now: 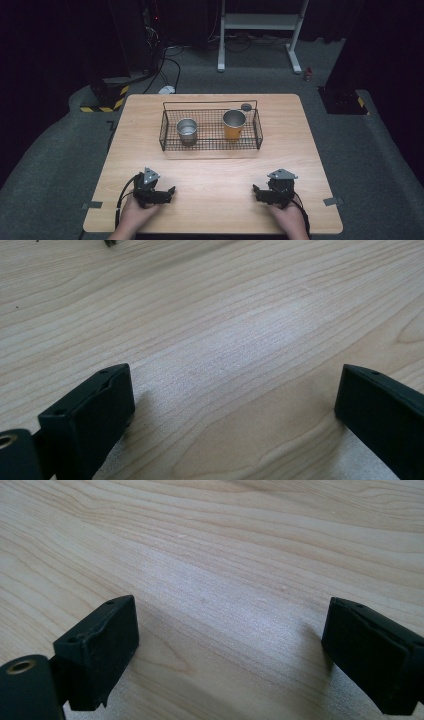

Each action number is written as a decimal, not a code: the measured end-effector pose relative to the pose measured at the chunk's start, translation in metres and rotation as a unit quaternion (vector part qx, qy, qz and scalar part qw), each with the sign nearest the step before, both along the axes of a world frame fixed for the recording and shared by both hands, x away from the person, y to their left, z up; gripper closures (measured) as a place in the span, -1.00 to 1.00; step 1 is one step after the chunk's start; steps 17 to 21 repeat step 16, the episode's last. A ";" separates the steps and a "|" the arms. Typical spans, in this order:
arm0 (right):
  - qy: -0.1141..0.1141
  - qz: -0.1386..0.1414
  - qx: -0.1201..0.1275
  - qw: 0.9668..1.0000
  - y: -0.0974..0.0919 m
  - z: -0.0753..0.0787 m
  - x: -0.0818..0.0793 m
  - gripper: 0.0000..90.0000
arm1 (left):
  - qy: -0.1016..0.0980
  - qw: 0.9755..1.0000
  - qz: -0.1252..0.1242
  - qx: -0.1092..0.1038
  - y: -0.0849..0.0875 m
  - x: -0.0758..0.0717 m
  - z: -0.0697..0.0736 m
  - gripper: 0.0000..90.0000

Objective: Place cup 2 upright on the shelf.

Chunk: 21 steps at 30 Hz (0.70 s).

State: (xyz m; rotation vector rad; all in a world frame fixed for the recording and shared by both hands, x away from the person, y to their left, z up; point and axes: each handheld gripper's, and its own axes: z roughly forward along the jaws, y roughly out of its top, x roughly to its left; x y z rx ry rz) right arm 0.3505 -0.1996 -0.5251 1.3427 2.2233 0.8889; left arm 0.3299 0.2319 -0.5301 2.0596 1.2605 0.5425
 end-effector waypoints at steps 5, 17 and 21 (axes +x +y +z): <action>0.000 -0.001 0.000 1.000 0.000 0.000 0.000 -0.82 | 0.003 1.000 -0.001 -0.005 -0.001 0.001 0.000 -0.97; 0.000 -0.001 0.000 1.000 0.000 0.000 0.000 -0.82 | 0.003 1.000 -0.002 -0.005 -0.001 0.001 0.000 -0.97; 0.000 -0.001 0.000 1.000 0.000 0.000 0.000 -0.82 | 0.003 1.000 -0.002 -0.005 -0.001 0.001 0.000 -0.97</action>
